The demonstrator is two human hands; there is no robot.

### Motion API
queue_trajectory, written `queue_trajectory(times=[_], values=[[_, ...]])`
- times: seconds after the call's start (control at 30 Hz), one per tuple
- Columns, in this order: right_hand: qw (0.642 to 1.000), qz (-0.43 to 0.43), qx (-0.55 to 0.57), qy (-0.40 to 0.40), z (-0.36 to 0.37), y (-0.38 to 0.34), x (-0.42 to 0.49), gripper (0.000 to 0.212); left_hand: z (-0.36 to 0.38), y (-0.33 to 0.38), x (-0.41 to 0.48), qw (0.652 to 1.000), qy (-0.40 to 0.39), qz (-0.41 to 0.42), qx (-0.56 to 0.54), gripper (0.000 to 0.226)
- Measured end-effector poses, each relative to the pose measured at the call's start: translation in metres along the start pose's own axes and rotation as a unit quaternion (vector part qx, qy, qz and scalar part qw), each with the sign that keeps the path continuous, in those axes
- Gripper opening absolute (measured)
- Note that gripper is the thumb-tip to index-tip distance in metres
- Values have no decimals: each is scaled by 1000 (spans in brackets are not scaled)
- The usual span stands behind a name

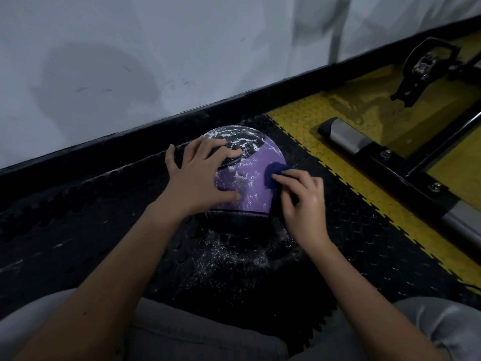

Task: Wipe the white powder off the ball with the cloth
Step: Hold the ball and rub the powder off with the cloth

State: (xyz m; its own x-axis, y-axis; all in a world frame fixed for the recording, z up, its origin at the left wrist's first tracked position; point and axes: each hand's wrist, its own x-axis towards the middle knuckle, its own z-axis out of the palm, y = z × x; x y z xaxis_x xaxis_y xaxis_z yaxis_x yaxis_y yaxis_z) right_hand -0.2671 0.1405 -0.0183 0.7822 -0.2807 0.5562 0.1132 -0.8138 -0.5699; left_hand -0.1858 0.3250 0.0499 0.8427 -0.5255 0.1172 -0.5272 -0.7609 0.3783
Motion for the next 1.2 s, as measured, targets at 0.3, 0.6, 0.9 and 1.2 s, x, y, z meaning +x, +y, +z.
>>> queue_trajectory(times=[0.3, 0.6, 0.9, 1.2], values=[[996, -79, -16, -27, 2, -21, 2, 28, 0, 0, -1, 1000, -1, -8, 10, 72], [996, -79, -11, -25, 0, -29, 6, 27, 1, -1, -2, 1000, 7, -4, 4, 71], [1000, -16, -9, 5, -6, -18, 13, 24, 1, 1, 0, 1000, 1, -4, -3, 71], [998, 56, -31, 14, -8, -1, 16, 23, 2, 1, 1, 1000, -1, -3, -7, 71]])
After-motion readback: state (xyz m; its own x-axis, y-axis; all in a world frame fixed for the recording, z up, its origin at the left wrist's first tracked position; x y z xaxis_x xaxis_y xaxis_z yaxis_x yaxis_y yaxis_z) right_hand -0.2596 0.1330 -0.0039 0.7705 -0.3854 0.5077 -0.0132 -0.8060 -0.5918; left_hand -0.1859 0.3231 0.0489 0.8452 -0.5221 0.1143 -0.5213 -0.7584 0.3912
